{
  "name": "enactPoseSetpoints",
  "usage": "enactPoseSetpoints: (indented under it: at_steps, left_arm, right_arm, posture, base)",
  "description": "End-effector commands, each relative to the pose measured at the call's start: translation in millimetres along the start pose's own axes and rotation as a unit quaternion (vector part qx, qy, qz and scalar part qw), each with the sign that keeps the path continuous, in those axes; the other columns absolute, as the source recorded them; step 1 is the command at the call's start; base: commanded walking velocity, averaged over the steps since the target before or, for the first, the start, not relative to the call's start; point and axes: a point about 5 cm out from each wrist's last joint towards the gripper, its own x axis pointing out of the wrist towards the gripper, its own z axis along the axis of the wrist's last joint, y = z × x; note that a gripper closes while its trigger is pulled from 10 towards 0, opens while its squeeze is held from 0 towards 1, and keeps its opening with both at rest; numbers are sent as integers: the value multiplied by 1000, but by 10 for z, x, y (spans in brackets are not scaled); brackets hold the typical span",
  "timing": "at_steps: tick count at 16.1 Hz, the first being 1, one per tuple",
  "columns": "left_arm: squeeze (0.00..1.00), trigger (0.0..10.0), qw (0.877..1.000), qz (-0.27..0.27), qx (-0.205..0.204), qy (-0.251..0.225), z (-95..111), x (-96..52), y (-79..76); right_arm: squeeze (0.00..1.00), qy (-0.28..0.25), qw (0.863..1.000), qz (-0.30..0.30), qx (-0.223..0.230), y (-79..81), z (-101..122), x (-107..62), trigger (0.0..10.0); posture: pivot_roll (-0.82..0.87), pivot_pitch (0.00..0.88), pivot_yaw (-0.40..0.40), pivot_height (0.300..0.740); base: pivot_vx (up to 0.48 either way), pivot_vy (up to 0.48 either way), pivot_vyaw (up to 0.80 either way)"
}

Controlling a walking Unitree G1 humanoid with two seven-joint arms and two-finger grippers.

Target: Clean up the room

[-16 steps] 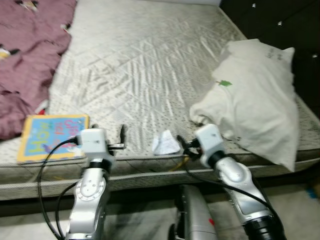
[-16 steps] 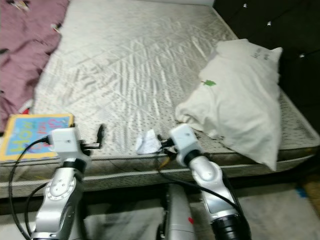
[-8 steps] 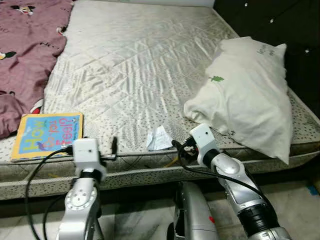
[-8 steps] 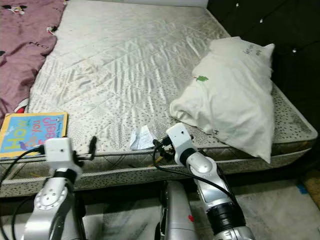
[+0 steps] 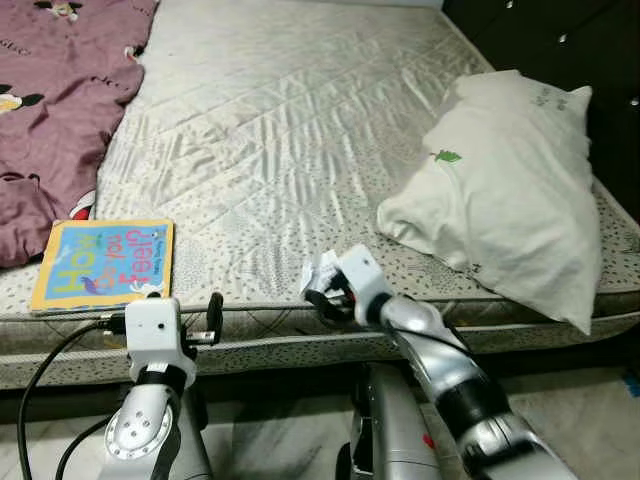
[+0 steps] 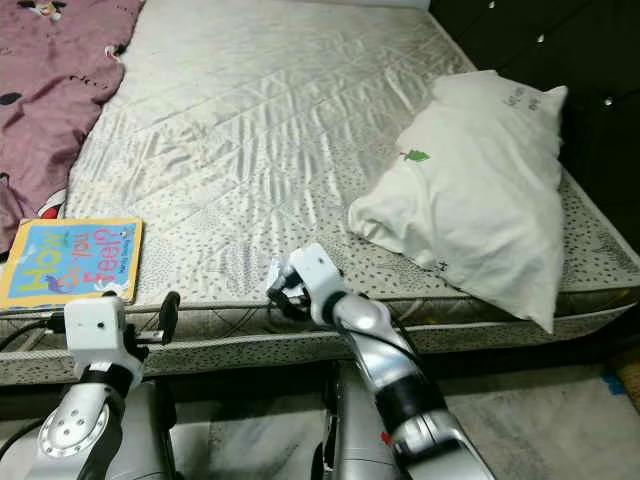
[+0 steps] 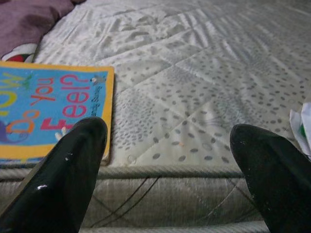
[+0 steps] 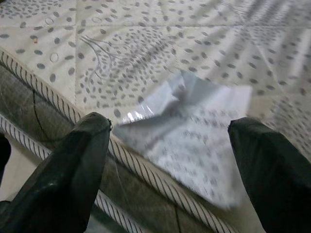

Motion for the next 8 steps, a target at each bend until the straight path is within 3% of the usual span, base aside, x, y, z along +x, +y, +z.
enactPoseSetpoints:
  at_steps: [1, 5, 8]
  left_arm:
    - [0, 10000, 1000, -4, 1, 0, 28, -29, 10]
    - [0, 10000, 1000, 0, 10, 2, 95, -108, 42]
    - [0, 10000, 1000, 3, 15, 11, 97, -194, 74]
  right_arm:
    - [0, 6, 1000, -7, 12, -53, -17, 0, 10000]
    - [0, 3, 997, -62, 41, -202, 83, 56, 10000]
    - [0, 10, 995, -94, 41, -214, 66, 97, 10000]
  posture:
    - [99, 162, -105, 524]
    - [136, 179, -105, 524]
    - [159, 199, -100, 524]
  base:
    - [0, 0, 0]
    - [0, 0, 0]
    - [0, 0, 0]
